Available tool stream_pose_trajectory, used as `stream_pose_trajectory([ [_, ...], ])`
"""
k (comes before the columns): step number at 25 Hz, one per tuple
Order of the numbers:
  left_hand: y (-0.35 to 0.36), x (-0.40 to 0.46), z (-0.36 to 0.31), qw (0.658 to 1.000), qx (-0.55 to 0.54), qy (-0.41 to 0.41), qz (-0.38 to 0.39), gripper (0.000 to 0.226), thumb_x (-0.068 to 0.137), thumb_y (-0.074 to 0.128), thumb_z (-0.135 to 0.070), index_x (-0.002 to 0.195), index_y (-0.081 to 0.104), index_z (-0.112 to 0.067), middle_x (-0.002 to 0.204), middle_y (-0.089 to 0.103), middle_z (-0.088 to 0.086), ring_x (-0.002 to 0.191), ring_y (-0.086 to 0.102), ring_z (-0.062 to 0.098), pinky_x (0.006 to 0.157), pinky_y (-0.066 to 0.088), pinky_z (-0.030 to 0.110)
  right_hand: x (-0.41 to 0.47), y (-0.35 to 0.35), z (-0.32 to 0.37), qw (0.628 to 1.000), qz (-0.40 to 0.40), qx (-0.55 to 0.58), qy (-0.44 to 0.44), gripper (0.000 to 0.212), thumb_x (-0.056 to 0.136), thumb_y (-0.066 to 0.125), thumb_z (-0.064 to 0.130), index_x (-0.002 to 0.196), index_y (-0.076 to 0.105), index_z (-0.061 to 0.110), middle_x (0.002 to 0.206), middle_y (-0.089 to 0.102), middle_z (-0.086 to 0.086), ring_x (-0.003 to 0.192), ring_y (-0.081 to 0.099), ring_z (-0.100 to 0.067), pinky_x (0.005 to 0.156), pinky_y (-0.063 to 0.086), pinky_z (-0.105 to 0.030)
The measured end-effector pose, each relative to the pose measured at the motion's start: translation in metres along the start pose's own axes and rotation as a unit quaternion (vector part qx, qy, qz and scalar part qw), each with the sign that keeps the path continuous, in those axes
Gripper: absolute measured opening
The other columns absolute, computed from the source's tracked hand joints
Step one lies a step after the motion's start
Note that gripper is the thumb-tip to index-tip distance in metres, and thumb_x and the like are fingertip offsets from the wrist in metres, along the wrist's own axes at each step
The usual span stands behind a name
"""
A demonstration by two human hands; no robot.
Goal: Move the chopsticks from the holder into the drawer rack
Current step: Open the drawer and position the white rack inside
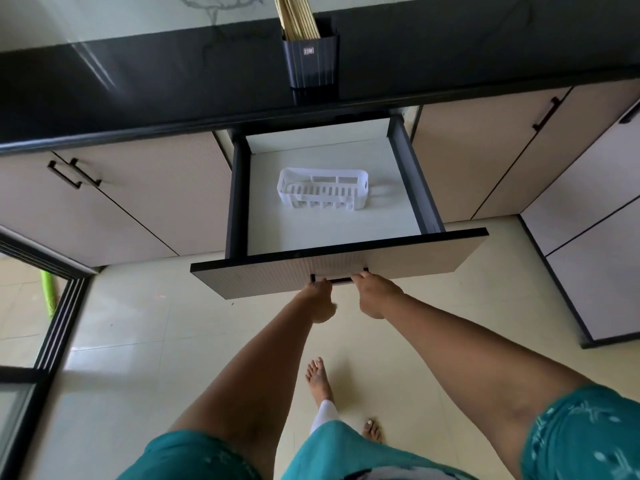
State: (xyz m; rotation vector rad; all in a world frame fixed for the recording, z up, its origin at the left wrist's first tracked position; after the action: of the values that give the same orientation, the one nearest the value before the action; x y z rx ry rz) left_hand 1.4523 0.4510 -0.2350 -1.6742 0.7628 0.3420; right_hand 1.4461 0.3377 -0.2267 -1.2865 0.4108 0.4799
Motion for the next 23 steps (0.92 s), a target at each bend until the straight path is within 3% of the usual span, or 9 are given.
stream_pose_trajectory([
  [2, -0.035, -0.013, -0.016, 0.988, -0.115, 0.029, -0.102, 0.037, 0.095, 0.044, -0.028, 0.129, 0.056, -0.021, 0.132, 0.06, 0.008, 0.119, 0.056, 0.029, 0.095, 0.048, 0.037, -0.008, -0.041, 0.013, 0.997, -0.076, 0.002, -0.005, 0.032, 0.088, 0.047, 0.012, 0.117, 0.057, 0.014, 0.124, 0.058, -0.007, 0.117, 0.056, -0.031, 0.088, 0.049, -0.037],
  [5, -0.107, -0.024, -0.027, 0.951, -0.194, 0.034, -0.237, 0.027, 0.09, 0.043, -0.023, 0.101, 0.068, -0.022, 0.104, 0.072, 0.005, 0.097, 0.065, 0.028, 0.078, 0.051, 0.033, -0.007, -0.113, 0.03, 0.988, -0.154, 0.019, -0.001, 0.013, 0.085, 0.053, 0.018, 0.093, 0.063, 0.014, 0.103, 0.066, -0.009, 0.094, 0.064, -0.032, 0.068, 0.045, -0.031],
  [9, -0.196, -0.004, -0.018, 0.918, -0.248, 0.015, -0.309, 0.03, 0.093, 0.045, -0.027, 0.116, 0.064, -0.019, 0.116, 0.07, 0.004, 0.108, 0.063, 0.025, 0.086, 0.05, 0.031, 0.013, -0.2, 0.035, 0.966, -0.234, 0.112, 0.005, 0.018, 0.092, 0.044, 0.022, 0.09, 0.061, 0.015, 0.101, 0.064, -0.01, 0.081, 0.058, -0.03, 0.064, 0.04, -0.029],
  [12, -0.229, 0.026, 0.009, 0.901, -0.278, 0.0, -0.333, 0.035, 0.093, 0.048, -0.03, 0.123, 0.06, -0.017, 0.122, 0.067, 0.002, 0.114, 0.06, 0.022, 0.088, 0.047, 0.029, 0.046, -0.235, 0.027, 0.955, -0.262, 0.14, 0.02, 0.021, 0.093, 0.043, 0.023, 0.092, 0.062, 0.015, 0.101, 0.066, -0.008, 0.084, 0.062, -0.029, 0.063, 0.045, -0.029],
  [15, -0.236, 0.071, 0.057, 0.908, -0.273, -0.034, -0.317, 0.038, 0.092, 0.051, -0.03, 0.127, 0.054, -0.015, 0.127, 0.064, 0.004, 0.117, 0.058, 0.024, 0.093, 0.046, 0.032, 0.098, -0.244, 0.001, 0.955, -0.241, 0.166, 0.051, 0.021, 0.091, 0.045, 0.018, 0.103, 0.063, 0.014, 0.112, 0.065, -0.007, 0.095, 0.062, -0.028, 0.076, 0.055, -0.035],
  [18, -0.227, 0.12, 0.122, 0.922, -0.26, -0.13, -0.254, 0.045, 0.091, 0.051, -0.029, 0.133, 0.048, -0.013, 0.133, 0.058, 0.01, 0.119, 0.056, 0.03, 0.096, 0.047, 0.036, 0.151, -0.23, -0.038, 0.959, -0.163, 0.206, 0.108, 0.037, 0.093, 0.05, 0.021, 0.13, 0.052, 0.013, 0.136, 0.054, -0.009, 0.118, 0.055, -0.03, 0.094, 0.047, -0.033],
  [20, -0.216, 0.147, 0.152, 0.931, -0.256, -0.185, -0.185, 0.053, 0.091, 0.051, -0.03, 0.139, 0.041, -0.011, 0.138, 0.053, 0.014, 0.121, 0.054, 0.032, 0.093, 0.045, 0.034, 0.174, -0.209, -0.062, 0.96, -0.1, 0.213, 0.155, 0.048, 0.092, 0.054, 0.025, 0.137, 0.044, 0.012, 0.141, 0.05, -0.01, 0.123, 0.052, -0.031, 0.095, 0.045, -0.033],
  [23, -0.207, 0.181, 0.168, 0.94, -0.237, -0.21, -0.123, 0.058, 0.094, 0.049, -0.032, 0.143, 0.032, -0.006, 0.144, 0.045, 0.018, 0.126, 0.049, 0.035, 0.098, 0.045, 0.036, 0.199, -0.185, -0.089, 0.939, -0.071, 0.256, 0.218, 0.053, 0.091, 0.056, 0.027, 0.139, 0.04, 0.011, 0.138, 0.051, -0.013, 0.119, 0.055, -0.033, 0.085, 0.045, -0.033],
])
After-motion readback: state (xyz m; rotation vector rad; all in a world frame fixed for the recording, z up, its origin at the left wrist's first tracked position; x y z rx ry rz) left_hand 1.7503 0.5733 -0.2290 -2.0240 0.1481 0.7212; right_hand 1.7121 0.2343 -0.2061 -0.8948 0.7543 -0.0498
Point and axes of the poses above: each hand's wrist, its own x-axis towards the middle knuckle, its own y-axis out of the palm, z = x × y, the point moved 10 cm from there along x, towards the middle knuckle
